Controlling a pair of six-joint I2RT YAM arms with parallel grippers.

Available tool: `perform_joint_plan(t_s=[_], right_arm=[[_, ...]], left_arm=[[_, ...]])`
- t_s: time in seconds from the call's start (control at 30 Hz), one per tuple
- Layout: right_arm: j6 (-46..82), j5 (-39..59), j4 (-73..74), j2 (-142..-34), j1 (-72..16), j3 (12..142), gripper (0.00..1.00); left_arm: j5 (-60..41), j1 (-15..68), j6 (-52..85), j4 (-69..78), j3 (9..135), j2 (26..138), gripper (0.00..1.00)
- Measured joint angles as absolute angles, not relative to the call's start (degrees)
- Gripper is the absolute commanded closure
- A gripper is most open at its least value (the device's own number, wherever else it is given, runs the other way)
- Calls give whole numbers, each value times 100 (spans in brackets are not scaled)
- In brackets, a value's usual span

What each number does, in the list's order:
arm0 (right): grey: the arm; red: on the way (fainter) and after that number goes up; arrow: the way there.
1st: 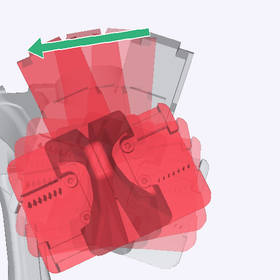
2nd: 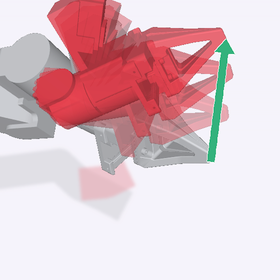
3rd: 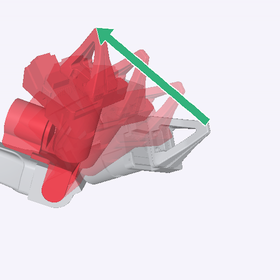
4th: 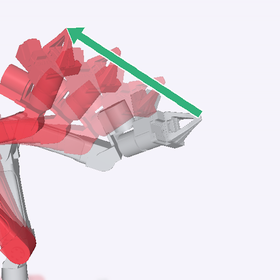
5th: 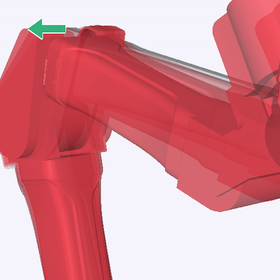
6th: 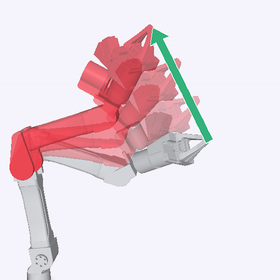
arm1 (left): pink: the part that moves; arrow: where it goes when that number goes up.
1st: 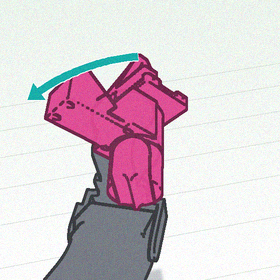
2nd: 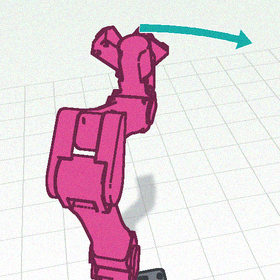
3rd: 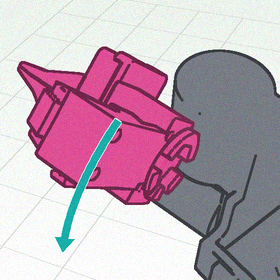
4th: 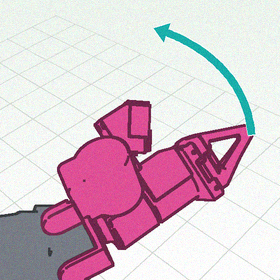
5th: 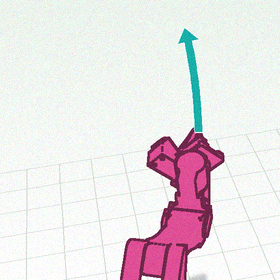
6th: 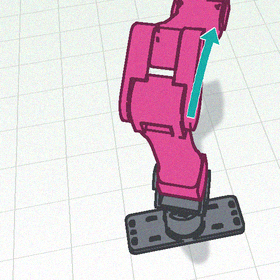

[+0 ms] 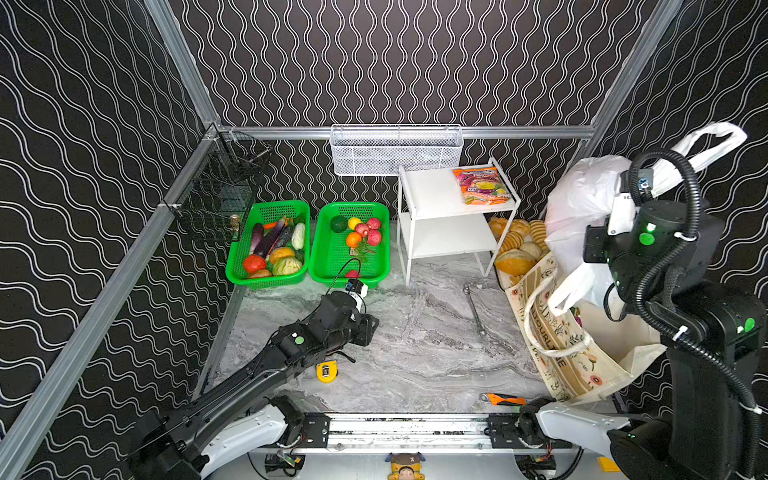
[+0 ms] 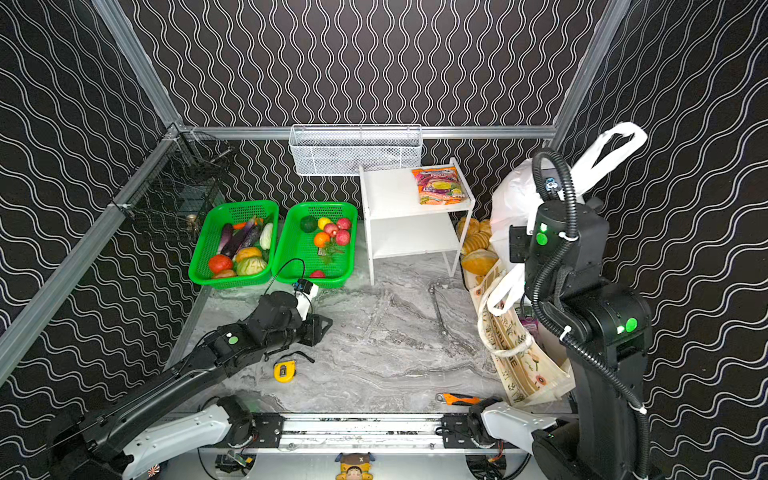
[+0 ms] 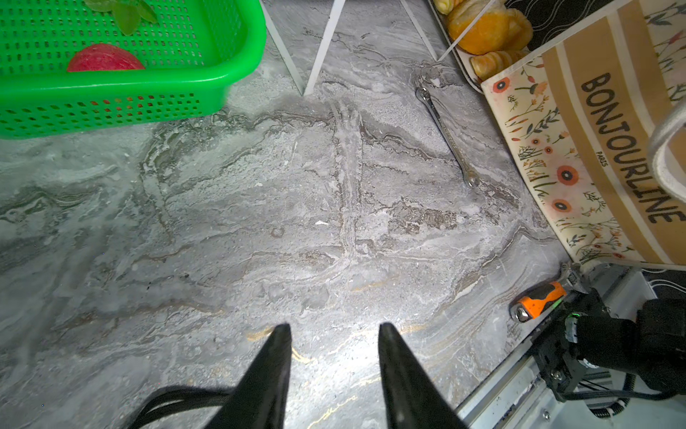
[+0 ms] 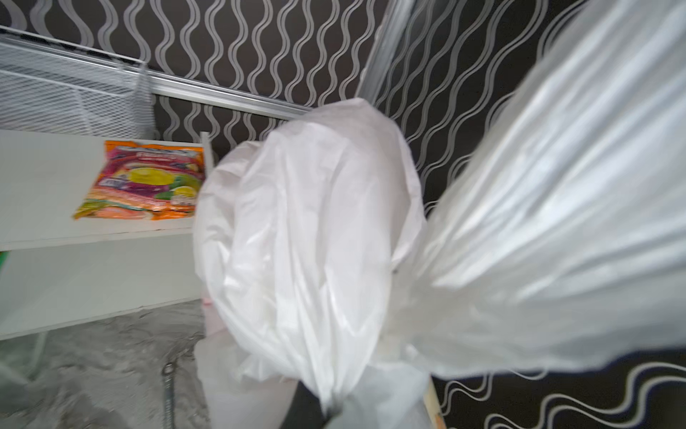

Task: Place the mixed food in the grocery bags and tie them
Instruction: 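Lift the white bag with the right gripper and carry it over the tote bag, then lower the white bag into the tote bag and open the right gripper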

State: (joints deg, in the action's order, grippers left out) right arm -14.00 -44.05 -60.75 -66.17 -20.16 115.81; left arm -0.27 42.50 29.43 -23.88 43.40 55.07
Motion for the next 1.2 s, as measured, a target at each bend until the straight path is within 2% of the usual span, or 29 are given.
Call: perform_joint_plan(t_s=[0.27, 0.53, 0.7, 0.73, 0.8, 0.9, 1.0, 1.07, 1.2], right_arm=[[-1872, -4762, -4720, -5474, -1452, 9730, 100], [-827, -4595, -4646, -4932, -1140, 8182, 100], [-106, -4191, -4646, -4818, -381, 7155, 100], [-10, -4082, -4648, -4766, -200, 7026, 97], [213, -3771, -4641, -4724, 215, 6855, 75], [388, -3391, -4772, -5039, 836, 6965, 72], [563, -2991, -5039, -5374, 1210, 7356, 57], [615, -2700, -5083, -5389, 1426, 7636, 53], [637, -2167, -5002, -5662, 1885, 7876, 53]], left_arm=[[-244, 4250, 2668, -2327, 4543, 5677, 57], [-552, 4250, 2364, -2368, 4619, 5793, 58], [-696, 4250, 2228, -2418, 4619, 5771, 57], [-720, 4250, 2213, -2436, 4619, 5754, 57], [-762, 4250, 2196, -2469, 4617, 5690, 57], [-762, 4250, 2167, -2493, 4593, 5603, 57], [-751, 4250, 2163, -2517, 4576, 5599, 57], [-742, 4250, 2163, -2515, 4567, 5605, 57], [-742, 4250, 2169, -2502, 4539, 5669, 57]])
